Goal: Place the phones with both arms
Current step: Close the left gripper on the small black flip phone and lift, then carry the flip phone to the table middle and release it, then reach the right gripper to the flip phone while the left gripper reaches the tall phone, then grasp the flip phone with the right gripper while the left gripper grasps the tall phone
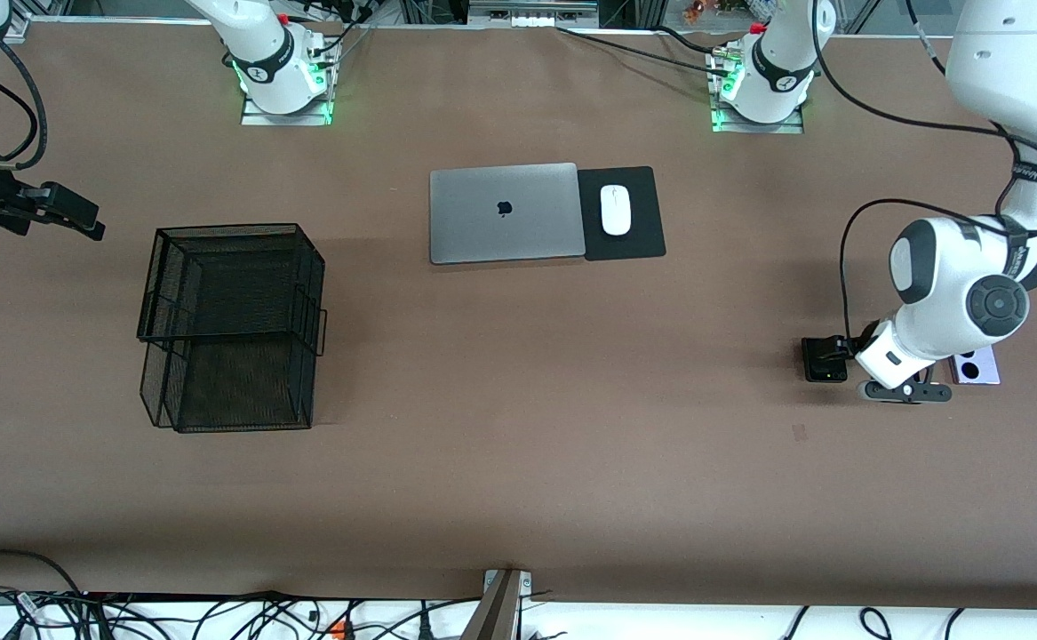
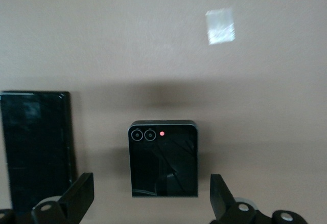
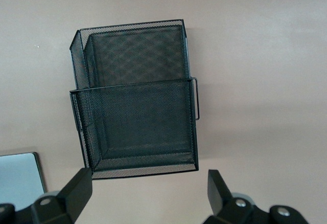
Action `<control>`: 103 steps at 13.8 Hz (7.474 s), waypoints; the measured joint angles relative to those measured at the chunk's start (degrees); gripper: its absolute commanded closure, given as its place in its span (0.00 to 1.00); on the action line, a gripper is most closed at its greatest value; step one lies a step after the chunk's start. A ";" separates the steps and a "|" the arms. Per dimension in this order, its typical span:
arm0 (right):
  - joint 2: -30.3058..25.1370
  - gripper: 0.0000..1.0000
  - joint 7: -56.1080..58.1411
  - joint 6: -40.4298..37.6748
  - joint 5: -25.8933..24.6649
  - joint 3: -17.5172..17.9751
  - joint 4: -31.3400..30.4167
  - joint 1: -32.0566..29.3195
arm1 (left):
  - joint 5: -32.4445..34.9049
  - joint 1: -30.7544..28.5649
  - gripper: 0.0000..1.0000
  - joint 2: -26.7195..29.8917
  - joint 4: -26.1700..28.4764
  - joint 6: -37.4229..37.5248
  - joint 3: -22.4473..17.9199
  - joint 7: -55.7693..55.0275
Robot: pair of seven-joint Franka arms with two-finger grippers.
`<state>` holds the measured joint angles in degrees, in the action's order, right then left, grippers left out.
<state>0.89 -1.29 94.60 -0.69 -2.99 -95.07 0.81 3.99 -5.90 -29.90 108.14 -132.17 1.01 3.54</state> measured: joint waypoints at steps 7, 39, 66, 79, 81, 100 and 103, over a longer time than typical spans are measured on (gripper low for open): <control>-0.01 0.00 0.00 0.00 0.00 0.00 0.00 0.00 | 0.00 -0.17 0.00 -4.57 0.02 -3.14 0.62 0.61; -0.01 0.00 -0.01 -0.03 0.00 -0.03 0.01 0.00 | -5.33 33.58 0.00 -19.87 -25.84 0.74 8.54 -32.39; 33.52 0.00 -53.02 17.74 -0.28 1.67 22.45 42.53 | 12.07 -6.07 0.00 -9.18 -24.29 25.15 5.62 7.71; 57.55 0.00 -62.82 35.02 -5.81 -5.18 33.00 52.71 | 12.08 -14.76 0.00 -11.24 -11.96 3.98 5.96 14.57; 58.55 0.00 -63.80 37.69 -5.81 -5.74 33.33 52.71 | 12.08 -15.11 0.00 -11.25 -11.87 3.98 5.97 14.57; 64.04 0.45 -65.35 44.51 -10.71 -6.61 35.31 54.14 | 11.72 -16.70 0.62 -11.84 -13.50 6.44 8.74 14.37; 64.00 0.45 -65.03 41.10 -10.72 -6.91 36.06 54.13 | 11.53 -16.24 0.62 -11.66 -19.18 14.84 10.84 13.93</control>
<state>64.90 -66.32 135.70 -11.42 -9.90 -59.01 54.94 15.52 -22.15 -41.56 88.96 -117.33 11.84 17.46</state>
